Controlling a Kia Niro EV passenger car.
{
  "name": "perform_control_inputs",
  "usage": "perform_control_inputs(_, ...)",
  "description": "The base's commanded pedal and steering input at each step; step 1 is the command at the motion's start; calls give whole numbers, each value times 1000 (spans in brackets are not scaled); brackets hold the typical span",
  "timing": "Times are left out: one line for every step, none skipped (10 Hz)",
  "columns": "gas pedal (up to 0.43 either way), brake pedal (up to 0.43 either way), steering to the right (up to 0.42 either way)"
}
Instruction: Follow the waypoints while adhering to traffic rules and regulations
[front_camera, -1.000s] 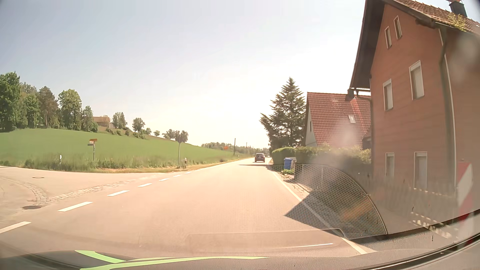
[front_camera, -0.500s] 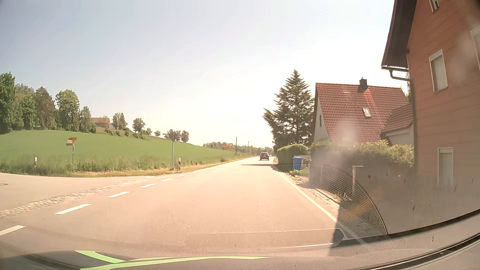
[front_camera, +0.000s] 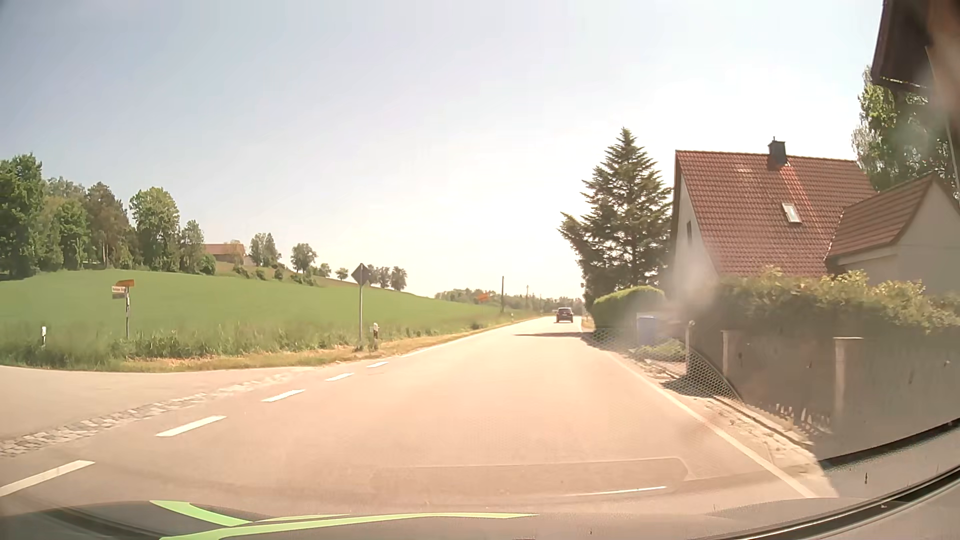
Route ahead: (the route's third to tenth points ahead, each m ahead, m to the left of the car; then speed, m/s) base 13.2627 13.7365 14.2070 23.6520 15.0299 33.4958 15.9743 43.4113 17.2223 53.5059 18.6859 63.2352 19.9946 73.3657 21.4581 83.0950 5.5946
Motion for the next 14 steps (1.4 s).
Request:
perform_control_inputs(0,165,-191)
perform_control_inputs(0,152,-226)
perform_control_inputs(0,146,-251)
perform_control_inputs(0,134,-278)
perform_control_inputs(0,98,-301)
perform_control_inputs(0,73,-330)
perform_control_inputs(0,73,-361)
perform_control_inputs(0,73,-382)
perform_control_inputs(0,55,-403)
perform_control_inputs(0,0,-415)
perform_control_inputs(0,0,-418)
perform_control_inputs(0,0,-418)
perform_control_inputs(0,0,-421)
perform_control_inputs(0,0,-434)
